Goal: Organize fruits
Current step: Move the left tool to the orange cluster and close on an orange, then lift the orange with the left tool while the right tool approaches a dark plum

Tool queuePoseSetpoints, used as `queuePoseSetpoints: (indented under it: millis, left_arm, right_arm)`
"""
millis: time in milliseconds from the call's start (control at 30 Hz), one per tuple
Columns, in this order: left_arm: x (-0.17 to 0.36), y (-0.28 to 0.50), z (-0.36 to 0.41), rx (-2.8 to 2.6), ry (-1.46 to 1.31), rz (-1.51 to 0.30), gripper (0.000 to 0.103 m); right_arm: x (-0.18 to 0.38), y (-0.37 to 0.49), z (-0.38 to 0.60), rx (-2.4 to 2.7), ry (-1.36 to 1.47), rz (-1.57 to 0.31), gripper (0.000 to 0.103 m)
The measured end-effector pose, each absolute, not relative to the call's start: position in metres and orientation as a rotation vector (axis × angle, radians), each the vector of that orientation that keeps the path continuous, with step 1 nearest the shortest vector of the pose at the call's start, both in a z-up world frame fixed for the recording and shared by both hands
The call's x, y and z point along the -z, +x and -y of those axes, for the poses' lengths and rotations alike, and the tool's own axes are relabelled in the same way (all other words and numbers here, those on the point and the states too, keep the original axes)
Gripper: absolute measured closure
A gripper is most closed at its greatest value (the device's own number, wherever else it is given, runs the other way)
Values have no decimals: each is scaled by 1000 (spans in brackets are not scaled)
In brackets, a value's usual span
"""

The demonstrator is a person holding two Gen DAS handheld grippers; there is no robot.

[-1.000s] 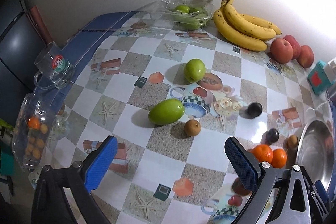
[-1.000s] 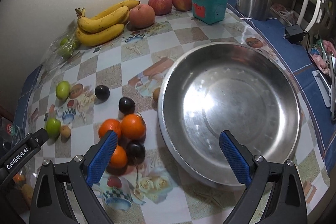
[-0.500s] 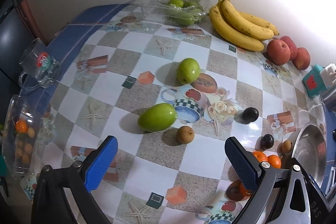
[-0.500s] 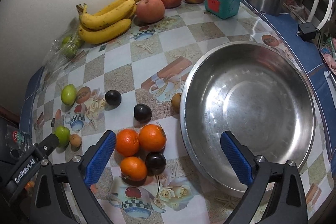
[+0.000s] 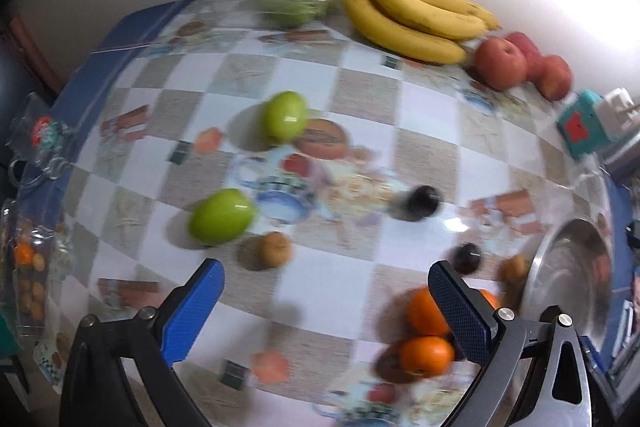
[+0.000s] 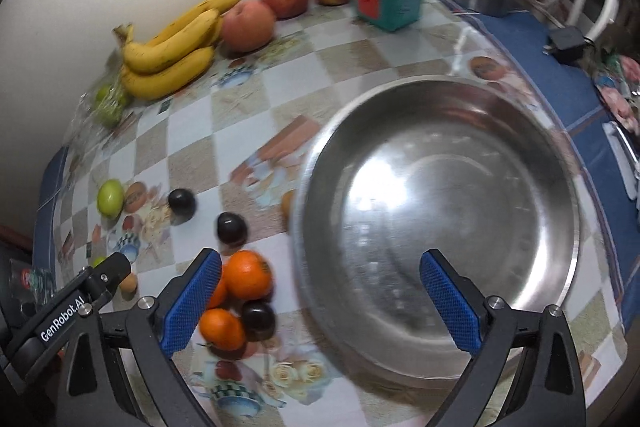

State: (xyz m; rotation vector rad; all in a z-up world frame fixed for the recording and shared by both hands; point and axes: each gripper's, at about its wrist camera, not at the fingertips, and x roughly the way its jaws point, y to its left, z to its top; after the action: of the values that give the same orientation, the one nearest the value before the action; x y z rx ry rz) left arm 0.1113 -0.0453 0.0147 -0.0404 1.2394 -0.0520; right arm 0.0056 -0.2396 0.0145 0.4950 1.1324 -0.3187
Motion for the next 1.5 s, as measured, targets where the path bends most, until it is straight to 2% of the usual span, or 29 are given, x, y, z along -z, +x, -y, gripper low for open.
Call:
queuePoseSetpoints:
  millis: [367, 500, 633, 700, 967, 1300, 1500]
  left_arm:
    - [2, 83, 73, 160, -20, -1300, 2]
    - [9, 75, 73, 207, -80, -1339, 17]
    - [14, 69, 74, 248, -121, -1364, 24]
    - [16, 66, 71, 254, -154, -1379, 33]
    - [19, 64, 69, 307, -238, -1415, 52]
    - [22, 64, 66, 291, -277, -1433, 64]
    - [18, 63, 61, 288, -312, -1425, 66]
  right_arm:
    - [-13, -13, 264, 337, 603, -1139, 4]
    - [-15, -13, 259, 304, 595, -1138, 4]
    - [-15, -12, 258, 278, 617, -1136, 4]
    - [-15, -12, 257, 275, 612, -1140, 4]
    - [-15, -11, 257, 269, 621, -1138, 4]
    - [-17, -12, 257, 271, 615, -1132, 4]
    - [-18, -12, 256, 271, 610, -1128, 4]
